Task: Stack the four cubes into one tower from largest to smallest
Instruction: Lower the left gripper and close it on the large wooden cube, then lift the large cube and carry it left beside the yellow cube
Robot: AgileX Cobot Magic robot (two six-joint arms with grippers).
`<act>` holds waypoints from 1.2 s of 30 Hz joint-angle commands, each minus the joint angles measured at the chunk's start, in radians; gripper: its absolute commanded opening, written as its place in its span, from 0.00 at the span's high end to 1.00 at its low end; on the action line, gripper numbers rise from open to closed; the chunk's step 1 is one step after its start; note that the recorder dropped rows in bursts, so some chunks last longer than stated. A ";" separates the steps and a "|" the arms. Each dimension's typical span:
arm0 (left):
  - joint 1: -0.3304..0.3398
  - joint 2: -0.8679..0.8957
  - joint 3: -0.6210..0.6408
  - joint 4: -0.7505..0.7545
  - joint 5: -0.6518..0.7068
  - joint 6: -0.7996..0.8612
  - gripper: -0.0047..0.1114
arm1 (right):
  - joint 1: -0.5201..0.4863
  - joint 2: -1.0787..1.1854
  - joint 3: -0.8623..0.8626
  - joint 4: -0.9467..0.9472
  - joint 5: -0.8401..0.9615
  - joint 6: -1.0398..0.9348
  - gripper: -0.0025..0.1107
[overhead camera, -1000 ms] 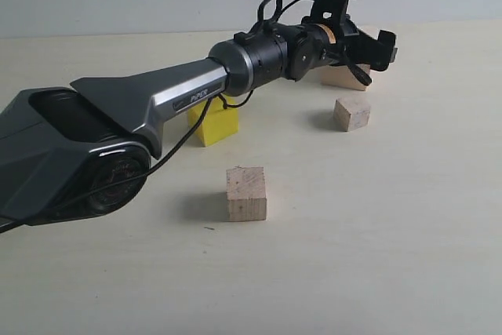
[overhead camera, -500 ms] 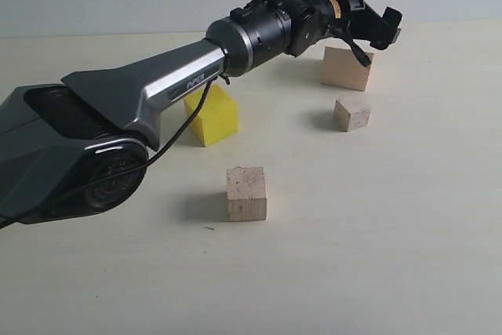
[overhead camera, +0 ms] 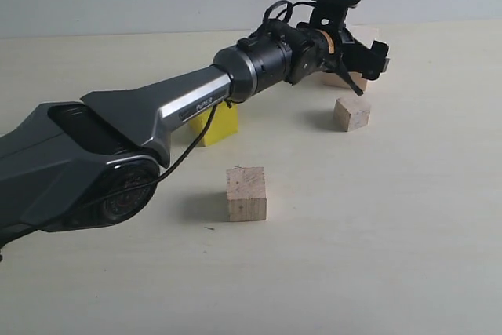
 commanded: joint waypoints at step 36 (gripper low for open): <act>0.041 -0.267 -0.004 0.042 0.536 -0.002 0.96 | -0.006 -0.007 0.004 -0.001 -0.006 -0.008 0.98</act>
